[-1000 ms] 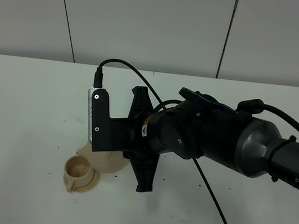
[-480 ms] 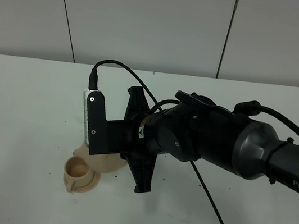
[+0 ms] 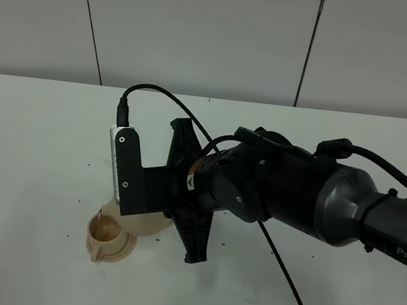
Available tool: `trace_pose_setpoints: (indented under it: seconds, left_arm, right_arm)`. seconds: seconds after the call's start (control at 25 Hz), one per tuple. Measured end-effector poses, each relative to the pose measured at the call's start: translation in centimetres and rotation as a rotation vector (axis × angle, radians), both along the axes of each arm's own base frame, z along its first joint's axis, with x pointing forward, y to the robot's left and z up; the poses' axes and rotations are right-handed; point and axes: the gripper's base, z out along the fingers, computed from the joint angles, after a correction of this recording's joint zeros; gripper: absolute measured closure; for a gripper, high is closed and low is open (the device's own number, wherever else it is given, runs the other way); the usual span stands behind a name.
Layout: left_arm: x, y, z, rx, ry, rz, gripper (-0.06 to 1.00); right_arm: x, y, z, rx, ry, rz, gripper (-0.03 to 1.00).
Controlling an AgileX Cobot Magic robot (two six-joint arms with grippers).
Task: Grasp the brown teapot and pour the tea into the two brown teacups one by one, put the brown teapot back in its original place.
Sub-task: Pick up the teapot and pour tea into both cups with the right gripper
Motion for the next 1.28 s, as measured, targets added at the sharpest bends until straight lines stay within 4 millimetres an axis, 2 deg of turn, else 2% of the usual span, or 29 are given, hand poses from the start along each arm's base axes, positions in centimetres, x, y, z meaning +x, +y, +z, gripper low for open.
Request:
trace_pose_setpoints:
  seconds: [1.28]
  left_arm:
    - [0.0,0.0,0.0,0.0,0.0,0.0,0.71]
  right_arm:
    - [-0.49,0.46,0.04,-0.068,-0.078,0.071,0.87]
